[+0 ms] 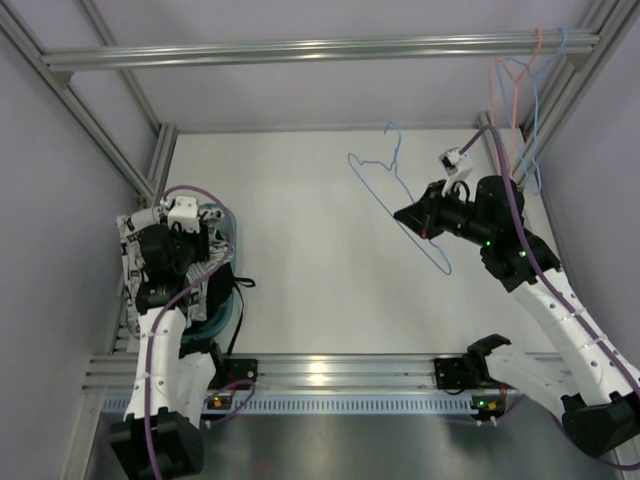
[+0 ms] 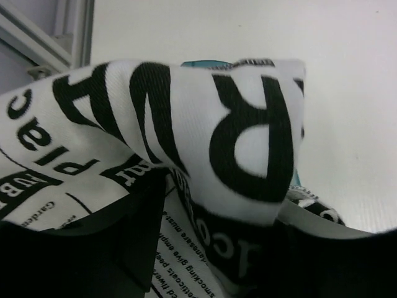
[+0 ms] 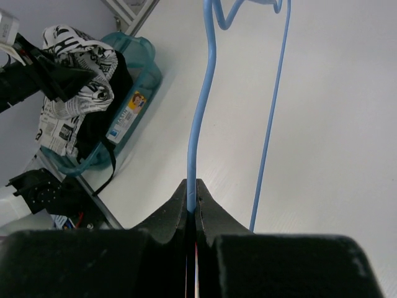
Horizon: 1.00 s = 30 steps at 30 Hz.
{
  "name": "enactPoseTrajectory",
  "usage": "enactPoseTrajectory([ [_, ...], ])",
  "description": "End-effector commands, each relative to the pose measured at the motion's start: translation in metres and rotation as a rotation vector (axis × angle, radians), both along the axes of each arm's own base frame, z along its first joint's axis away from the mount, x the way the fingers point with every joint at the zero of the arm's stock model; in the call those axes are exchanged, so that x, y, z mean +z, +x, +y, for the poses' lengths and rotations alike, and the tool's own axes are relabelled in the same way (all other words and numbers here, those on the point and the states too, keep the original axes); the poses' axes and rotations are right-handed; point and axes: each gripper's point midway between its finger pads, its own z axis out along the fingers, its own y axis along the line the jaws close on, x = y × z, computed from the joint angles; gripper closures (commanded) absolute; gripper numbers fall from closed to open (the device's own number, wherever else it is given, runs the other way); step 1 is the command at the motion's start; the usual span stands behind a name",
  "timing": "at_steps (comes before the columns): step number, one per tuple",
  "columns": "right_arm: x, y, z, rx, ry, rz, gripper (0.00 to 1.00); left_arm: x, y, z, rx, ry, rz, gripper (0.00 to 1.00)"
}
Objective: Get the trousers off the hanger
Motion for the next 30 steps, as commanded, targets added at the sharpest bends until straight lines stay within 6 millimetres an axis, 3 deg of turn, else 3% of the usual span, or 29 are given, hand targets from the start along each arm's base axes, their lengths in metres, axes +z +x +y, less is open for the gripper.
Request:
enactPoseTrajectory([
  [1,0.042,-0.009,-0.003,0.012,0.005,-0.129,1.00,0.010,-0.002,-0.017,-0.084,-0.048,0.005,0.40],
  [2,0.043,-0.009,-0.005,0.003,0.000,-0.133,1.00,0.013,-0.004,-0.020,-0.095,-0.059,0.012,0.35],
  [7,0.050,-0.021,-0.023,-0.042,-0.042,-0.158,1.00,0.078,-0.016,-0.043,-0.201,-0.085,-0.110,0.02],
  [10,0.055,-0.024,-0.037,-0.090,-0.079,-0.181,1.00,0.115,-0.029,-0.052,-0.236,-0.078,-0.186,0.02],
  [11,0.052,-0.025,-0.039,-0.097,-0.085,-0.173,1.00,0.113,-0.031,-0.053,-0.241,-0.084,-0.178,0.02],
  [12,0.054,-0.027,-0.043,-0.104,-0.099,-0.178,1.00,0.126,-0.034,-0.054,-0.243,-0.079,-0.201,0.02],
  [18,0.067,-0.025,-0.055,-0.147,-0.139,-0.199,1.00,0.161,-0.043,-0.066,-0.284,-0.116,-0.245,0.02],
  [23,0.072,-0.008,-0.062,-0.198,-0.197,-0.145,1.00,0.175,-0.043,-0.073,-0.298,-0.182,-0.252,0.02],
  [30,0.120,0.015,-0.076,-0.312,-0.194,-0.227,1.00,0.175,-0.047,-0.075,-0.304,-0.190,-0.259,0.02],
])
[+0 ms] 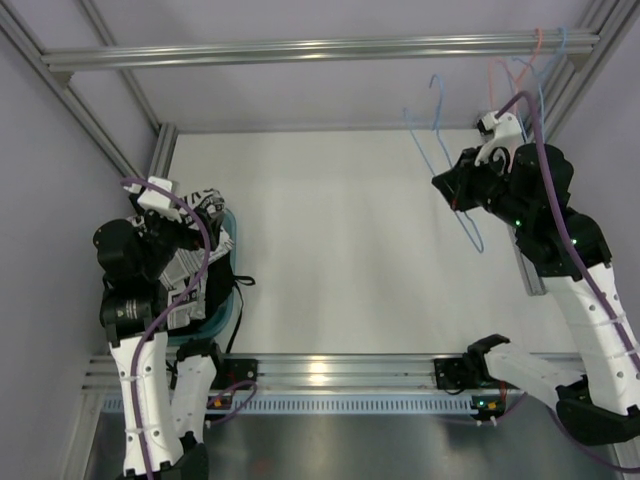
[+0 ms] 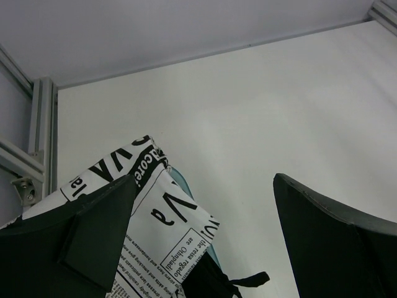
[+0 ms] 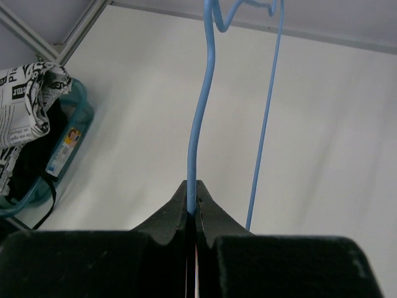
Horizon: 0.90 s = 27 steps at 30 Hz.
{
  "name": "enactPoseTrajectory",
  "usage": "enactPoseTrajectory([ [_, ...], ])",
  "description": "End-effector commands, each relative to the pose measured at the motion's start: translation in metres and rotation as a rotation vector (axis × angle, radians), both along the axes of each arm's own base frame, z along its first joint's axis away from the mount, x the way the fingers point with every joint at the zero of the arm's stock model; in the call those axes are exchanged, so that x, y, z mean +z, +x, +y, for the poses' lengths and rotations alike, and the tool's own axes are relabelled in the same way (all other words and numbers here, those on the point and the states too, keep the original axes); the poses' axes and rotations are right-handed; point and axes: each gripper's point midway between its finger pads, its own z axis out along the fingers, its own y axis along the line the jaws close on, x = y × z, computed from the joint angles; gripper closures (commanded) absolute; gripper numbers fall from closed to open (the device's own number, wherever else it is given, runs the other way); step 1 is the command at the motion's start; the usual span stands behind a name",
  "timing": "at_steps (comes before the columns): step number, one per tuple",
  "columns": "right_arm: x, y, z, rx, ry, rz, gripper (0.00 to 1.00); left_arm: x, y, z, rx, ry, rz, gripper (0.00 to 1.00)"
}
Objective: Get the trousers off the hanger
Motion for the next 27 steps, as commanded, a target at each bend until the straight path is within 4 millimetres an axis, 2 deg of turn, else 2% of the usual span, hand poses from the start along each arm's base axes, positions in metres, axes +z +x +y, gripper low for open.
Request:
enactPoseTrajectory([
  [1,0.041,0.012,-0.015,-0.080,0.000,-0.103,1.00,0.013,-0.006,-0.005,-0.019,-0.016,-0.037,0.02],
  [8,0.082,0.045,-0.027,-0.149,0.065,-0.153,1.00,0.010,-0.007,-0.006,-0.021,-0.019,-0.032,0.02],
  [10,0.082,0.060,-0.030,-0.161,0.085,-0.127,1.00,0.010,-0.006,-0.005,-0.018,-0.018,-0.030,0.02],
  [11,0.090,0.065,-0.038,-0.176,0.109,-0.133,1.00,0.009,-0.007,-0.005,-0.017,-0.018,-0.030,0.02],
  [14,0.094,0.085,-0.053,-0.206,0.122,-0.137,1.00,0.008,-0.008,-0.005,-0.015,-0.017,-0.033,0.02],
  [18,0.085,0.107,-0.068,-0.231,0.148,-0.101,1.00,0.006,-0.009,-0.004,-0.010,-0.011,-0.034,0.02],
  [23,0.074,0.121,-0.090,-0.271,0.138,-0.097,1.00,0.003,-0.009,-0.003,-0.005,-0.003,-0.032,0.02],
  [27,0.059,0.130,-0.097,-0.273,0.127,-0.060,1.00,0.001,-0.008,-0.003,-0.007,-0.007,-0.025,0.02],
])
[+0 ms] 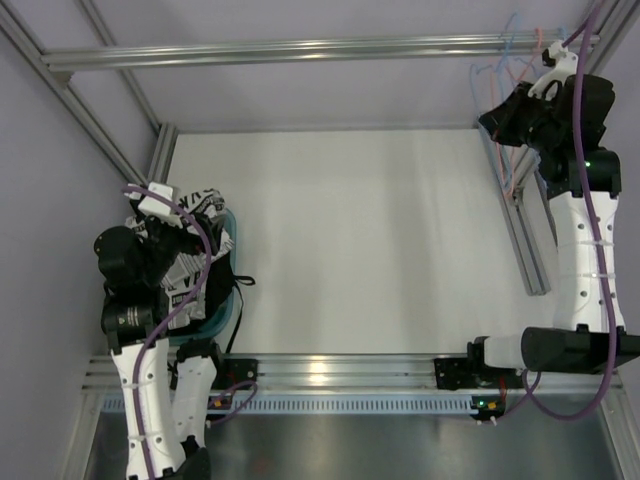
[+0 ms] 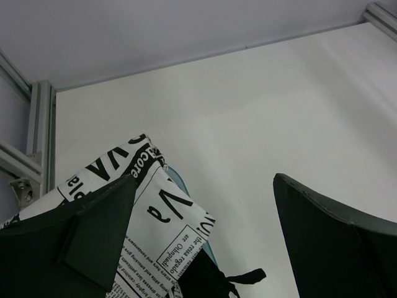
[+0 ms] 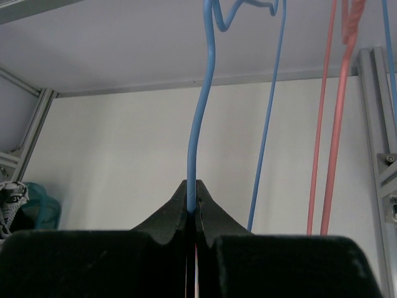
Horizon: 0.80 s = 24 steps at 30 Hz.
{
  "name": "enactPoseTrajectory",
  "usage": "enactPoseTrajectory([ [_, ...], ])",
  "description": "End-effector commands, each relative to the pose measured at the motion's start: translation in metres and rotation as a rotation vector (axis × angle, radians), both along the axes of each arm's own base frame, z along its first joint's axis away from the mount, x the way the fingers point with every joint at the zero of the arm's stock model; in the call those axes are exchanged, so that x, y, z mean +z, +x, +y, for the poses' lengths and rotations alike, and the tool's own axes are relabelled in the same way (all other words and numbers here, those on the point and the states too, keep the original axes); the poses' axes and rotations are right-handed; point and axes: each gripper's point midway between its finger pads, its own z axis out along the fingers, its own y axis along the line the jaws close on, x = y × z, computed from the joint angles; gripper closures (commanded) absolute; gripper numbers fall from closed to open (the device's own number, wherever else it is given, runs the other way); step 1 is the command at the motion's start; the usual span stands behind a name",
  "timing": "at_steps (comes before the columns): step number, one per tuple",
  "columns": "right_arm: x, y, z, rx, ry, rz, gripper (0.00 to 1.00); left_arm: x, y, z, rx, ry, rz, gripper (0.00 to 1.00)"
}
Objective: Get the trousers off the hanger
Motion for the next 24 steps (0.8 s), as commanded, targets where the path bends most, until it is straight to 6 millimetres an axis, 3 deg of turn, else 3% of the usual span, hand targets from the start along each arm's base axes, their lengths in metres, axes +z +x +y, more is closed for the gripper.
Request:
enactPoseTrajectory([
  [1,0.018,0.007,-0.003,0.022,-0.002,-0.082,1.00,0.001,0.001,0.001,0.003,0.000,-0.005,0.02],
  [9,-0.003,0.006,-0.006,0.037,-0.019,-0.048,1.00,-0.021,0.020,0.015,0.076,-0.048,0.182,0.02],
  [17,-0.015,-0.008,-0.005,0.047,-0.021,-0.022,0.68,-0.033,0.030,0.016,0.088,-0.099,0.301,0.02],
  [22,-0.001,-0.027,-0.006,0.036,-0.030,-0.067,0.49,-0.046,0.032,0.022,0.116,-0.093,0.369,0.02],
  [24,0.007,-0.038,-0.006,0.028,-0.032,-0.090,0.35,-0.051,0.035,0.023,0.117,-0.087,0.402,0.02],
])
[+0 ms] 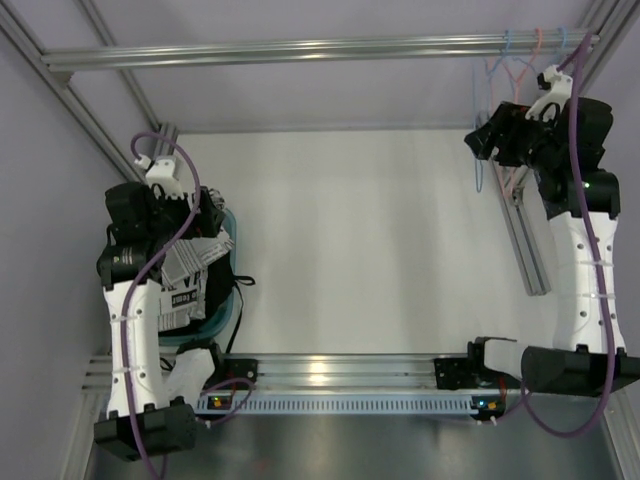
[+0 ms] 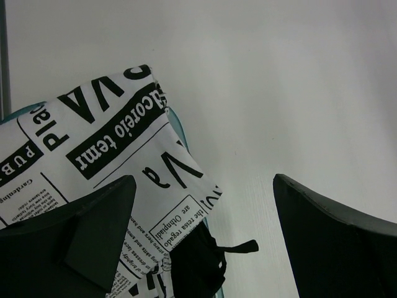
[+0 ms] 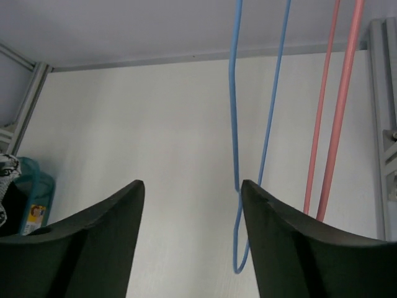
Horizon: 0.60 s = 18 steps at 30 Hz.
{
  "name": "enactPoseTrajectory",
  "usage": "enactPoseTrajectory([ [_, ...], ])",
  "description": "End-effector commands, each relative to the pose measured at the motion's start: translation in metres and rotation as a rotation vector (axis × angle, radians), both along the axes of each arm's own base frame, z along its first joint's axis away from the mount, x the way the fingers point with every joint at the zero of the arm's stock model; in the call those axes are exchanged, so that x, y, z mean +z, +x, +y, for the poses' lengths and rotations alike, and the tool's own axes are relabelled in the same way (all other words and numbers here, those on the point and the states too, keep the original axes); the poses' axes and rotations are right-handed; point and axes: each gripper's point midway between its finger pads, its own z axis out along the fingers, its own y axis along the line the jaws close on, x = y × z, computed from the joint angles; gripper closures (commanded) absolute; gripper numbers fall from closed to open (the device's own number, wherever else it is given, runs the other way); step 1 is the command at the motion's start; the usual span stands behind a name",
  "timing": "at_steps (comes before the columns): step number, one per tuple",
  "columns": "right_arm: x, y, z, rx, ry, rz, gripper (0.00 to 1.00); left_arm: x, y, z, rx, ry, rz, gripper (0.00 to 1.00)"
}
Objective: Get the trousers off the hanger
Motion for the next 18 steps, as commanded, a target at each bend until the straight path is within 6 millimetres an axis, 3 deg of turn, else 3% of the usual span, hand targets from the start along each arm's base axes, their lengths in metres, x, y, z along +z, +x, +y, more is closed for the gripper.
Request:
enactPoseTrajectory([
  [1,0.045,-0.024,-0.003,-0.011,-0.018,-0.155,0.30,0.003,0.002,0.005,0.018,0.009,0.033,0.02],
  [5,0.055,-0.048,-0.003,-0.020,-0.032,-0.191,0.01,-0.007,0.008,0.004,0.006,-0.008,0.083,0.02],
  [9,0.066,-0.084,0.002,-0.009,-0.042,-0.253,0.00,-0.010,0.011,-0.004,-0.060,-0.021,0.110,0.02],
  [12,0.059,-0.108,0.015,0.057,-0.031,-0.269,0.01,-0.005,0.013,-0.010,-0.117,-0.017,0.090,0.02],
  [15,0.038,-0.130,0.040,0.212,0.013,-0.235,0.01,0.000,0.015,-0.012,-0.148,0.000,0.072,0.02],
  [16,0.023,-0.137,0.052,0.287,0.050,-0.198,0.00,0.000,0.016,-0.012,-0.154,0.001,0.074,0.02],
  [18,0.017,-0.149,0.062,0.341,0.075,-0.208,0.01,-0.001,0.017,-0.012,-0.162,0.008,0.072,0.02],
])
